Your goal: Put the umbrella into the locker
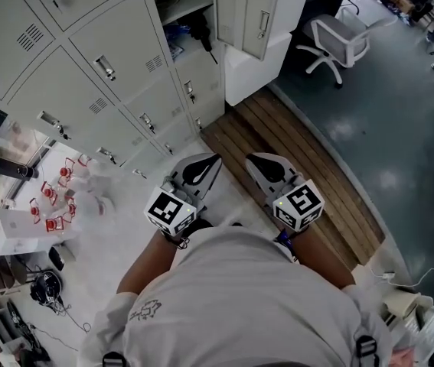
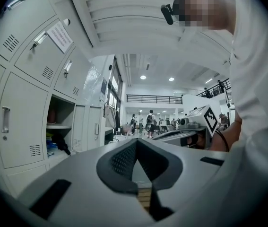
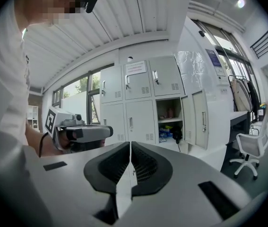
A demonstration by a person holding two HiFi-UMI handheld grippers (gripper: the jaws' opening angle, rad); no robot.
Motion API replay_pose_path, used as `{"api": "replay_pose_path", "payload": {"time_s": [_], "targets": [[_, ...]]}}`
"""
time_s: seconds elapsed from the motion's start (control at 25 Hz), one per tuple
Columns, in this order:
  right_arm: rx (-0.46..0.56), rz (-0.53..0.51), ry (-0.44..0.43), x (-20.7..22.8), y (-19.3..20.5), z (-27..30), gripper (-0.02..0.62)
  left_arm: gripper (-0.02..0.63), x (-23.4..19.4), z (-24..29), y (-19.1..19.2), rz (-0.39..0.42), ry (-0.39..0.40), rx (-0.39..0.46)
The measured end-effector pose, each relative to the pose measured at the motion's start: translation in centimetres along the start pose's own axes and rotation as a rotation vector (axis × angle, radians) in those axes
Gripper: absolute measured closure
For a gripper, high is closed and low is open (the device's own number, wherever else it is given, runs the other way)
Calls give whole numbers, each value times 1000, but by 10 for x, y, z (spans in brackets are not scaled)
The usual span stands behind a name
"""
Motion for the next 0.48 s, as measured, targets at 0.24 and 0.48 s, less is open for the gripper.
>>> {"api": "replay_pose_path", "payload": {"time_s": [0.24,0.48], "targets": [[4,-2,-8,1,4,-18,549,595,20,4,-3,32,-12,25],[14,12,2,3,7,-30,549,595,31,4,-4,34,-28,41]]}}
Point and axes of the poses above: the fingertips, and each gripper's own axes: z forward along the fingers, x to its right, y out of its underside, the point moved 10 cm from there along -z, backward along the fingers, and after that the axes turned 14 degrees about -z, right-handed, at the moved point
